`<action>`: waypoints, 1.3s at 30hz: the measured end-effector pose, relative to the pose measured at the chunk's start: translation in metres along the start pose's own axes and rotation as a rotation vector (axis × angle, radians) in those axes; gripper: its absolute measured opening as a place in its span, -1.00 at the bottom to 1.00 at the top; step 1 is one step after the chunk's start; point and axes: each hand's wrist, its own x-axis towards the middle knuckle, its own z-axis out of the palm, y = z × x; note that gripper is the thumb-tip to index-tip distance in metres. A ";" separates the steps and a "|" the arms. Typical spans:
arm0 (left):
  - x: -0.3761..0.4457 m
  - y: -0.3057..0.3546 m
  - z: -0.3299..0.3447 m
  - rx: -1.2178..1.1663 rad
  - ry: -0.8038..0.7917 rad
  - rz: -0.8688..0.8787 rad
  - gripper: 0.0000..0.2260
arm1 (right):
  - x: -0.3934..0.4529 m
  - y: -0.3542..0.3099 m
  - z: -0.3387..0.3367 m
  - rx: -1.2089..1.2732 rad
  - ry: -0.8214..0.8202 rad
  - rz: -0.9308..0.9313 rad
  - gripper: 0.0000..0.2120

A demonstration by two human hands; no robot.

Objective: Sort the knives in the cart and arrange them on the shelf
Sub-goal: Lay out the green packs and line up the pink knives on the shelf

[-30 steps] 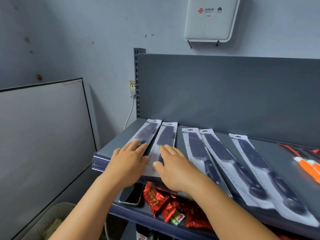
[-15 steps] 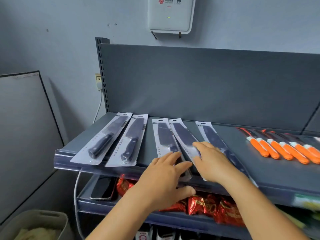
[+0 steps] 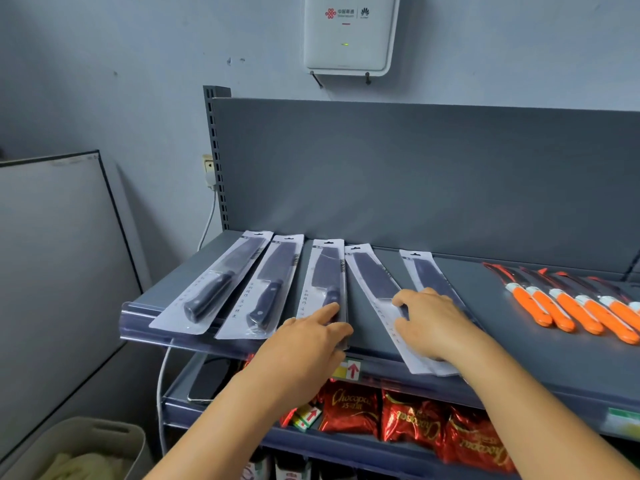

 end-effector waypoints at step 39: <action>-0.005 0.002 0.005 0.004 0.115 0.045 -0.50 | 0.003 -0.015 0.008 0.190 0.138 0.018 -0.61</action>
